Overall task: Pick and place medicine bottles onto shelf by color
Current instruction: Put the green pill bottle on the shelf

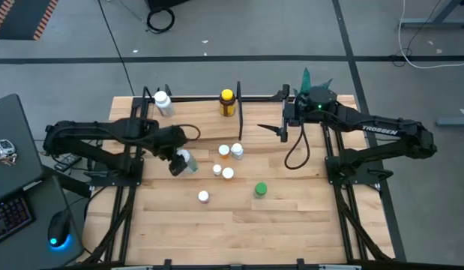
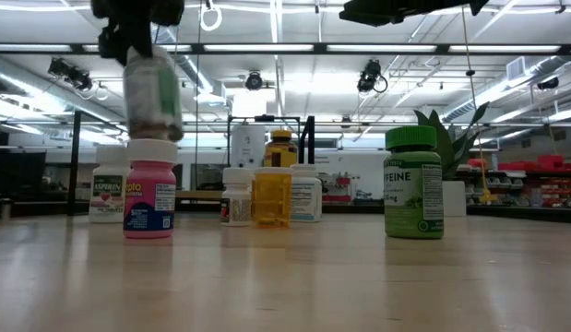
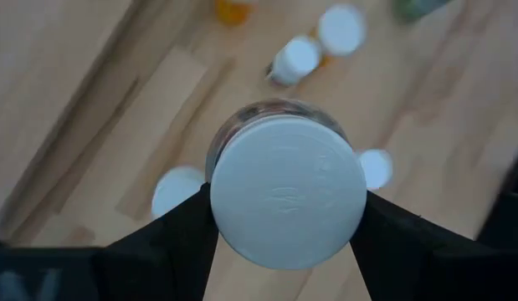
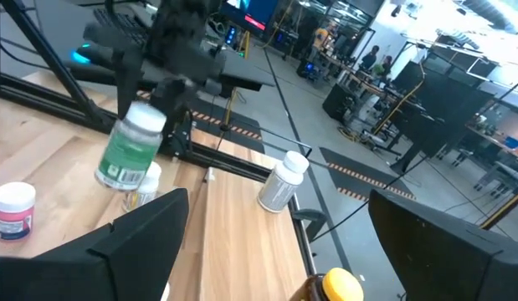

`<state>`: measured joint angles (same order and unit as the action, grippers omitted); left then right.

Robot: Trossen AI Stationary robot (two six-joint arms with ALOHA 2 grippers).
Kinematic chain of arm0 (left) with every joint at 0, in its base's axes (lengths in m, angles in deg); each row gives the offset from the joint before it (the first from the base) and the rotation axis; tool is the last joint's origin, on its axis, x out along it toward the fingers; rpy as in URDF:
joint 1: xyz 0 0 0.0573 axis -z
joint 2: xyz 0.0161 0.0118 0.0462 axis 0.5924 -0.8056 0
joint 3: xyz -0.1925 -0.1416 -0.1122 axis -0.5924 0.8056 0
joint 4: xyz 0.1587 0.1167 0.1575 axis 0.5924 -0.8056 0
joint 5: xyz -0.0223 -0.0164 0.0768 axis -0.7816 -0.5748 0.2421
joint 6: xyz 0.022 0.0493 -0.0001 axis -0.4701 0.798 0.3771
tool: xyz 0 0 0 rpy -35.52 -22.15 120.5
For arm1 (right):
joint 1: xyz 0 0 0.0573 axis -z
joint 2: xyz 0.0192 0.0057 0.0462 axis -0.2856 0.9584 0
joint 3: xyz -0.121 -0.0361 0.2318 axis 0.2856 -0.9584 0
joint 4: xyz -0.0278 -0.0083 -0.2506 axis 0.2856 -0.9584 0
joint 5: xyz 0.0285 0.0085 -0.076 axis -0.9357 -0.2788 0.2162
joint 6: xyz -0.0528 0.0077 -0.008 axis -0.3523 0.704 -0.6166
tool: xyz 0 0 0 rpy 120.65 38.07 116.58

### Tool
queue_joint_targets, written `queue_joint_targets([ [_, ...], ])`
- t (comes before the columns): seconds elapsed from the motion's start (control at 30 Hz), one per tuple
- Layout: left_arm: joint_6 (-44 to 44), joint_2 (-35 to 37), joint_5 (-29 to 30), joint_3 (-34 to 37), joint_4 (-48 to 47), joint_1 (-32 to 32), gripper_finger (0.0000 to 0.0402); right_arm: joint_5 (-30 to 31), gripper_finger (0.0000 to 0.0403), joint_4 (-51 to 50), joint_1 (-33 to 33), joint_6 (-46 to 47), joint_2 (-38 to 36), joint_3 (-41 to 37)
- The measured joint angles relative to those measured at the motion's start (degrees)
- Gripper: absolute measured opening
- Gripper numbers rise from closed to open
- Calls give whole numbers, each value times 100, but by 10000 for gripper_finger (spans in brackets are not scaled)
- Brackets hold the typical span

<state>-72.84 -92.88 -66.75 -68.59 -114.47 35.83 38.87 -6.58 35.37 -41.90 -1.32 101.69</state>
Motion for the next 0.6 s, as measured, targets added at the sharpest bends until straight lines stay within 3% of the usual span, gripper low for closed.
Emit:
queue_joint_targets([
  [0.27,609,0,656,-636,-342,-608,241,-310,379,83,147,-2,4,0],
  [0.6,1788,-411,801,-628,-723,-2244,241,-315,379,150,239,-1,121,-4],
])
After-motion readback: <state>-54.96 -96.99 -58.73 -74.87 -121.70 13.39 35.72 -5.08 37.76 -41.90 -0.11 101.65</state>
